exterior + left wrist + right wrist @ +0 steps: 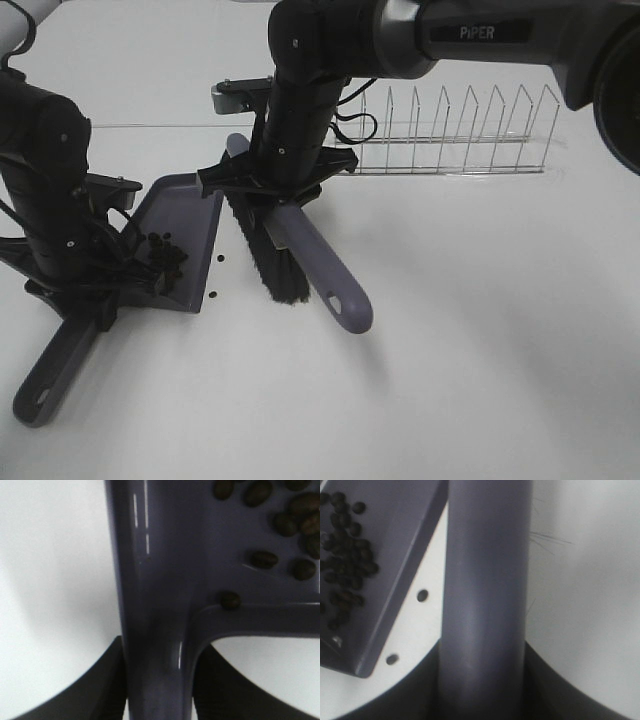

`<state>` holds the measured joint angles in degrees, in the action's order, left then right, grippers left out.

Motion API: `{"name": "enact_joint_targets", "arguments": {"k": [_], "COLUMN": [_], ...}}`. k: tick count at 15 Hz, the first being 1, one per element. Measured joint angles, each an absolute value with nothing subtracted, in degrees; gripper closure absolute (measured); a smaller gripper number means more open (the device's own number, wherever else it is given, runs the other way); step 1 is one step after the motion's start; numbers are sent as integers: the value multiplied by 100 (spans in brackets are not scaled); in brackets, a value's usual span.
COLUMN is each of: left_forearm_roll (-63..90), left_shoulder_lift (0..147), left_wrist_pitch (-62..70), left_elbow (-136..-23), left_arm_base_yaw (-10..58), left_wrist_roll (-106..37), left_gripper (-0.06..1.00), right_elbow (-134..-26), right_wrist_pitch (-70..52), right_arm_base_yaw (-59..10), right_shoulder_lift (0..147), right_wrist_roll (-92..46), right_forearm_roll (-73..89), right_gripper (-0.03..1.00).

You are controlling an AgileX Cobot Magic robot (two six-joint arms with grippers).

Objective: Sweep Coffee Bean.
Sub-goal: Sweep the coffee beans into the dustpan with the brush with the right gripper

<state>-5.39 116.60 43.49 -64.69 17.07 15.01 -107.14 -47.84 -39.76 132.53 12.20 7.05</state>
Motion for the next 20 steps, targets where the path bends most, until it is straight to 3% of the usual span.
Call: {"name": "enact_joint_targets", "arguments": {"k": [3,9,13,16,20], "left_forearm_roll": [-539,-527,-527,-527,-510], "left_shoulder_lift": [11660,11660,11660,11660,11660], "left_wrist_pitch": [4349,4337,4337,4337,4332], "left_elbow": [-6469,-6469,-6469,-6469,-6469], "left_arm_base_yaw": [1707,1707,1707,1707,1707], "left_wrist_roll": [1507,1507,1507,1501,1501], "left_gripper": [58,58,58,58,58], "right_elbow": [-10663,-10663,-10663,-10663,-10594], "right_wrist_pitch": [-3965,-3678,-4200,-5214,-5472], "right_arm_base_yaw": [-3976,-3976,-3976,-3976,-4223], "right_shoulder_lift": [13253,13247,12949,12743,13052], "right_wrist_roll": [1220,458,344,1175,1576], "right_forearm_roll": [1490,2997,2005,493,258], "right_gripper": [62,62,62,62,62]}}
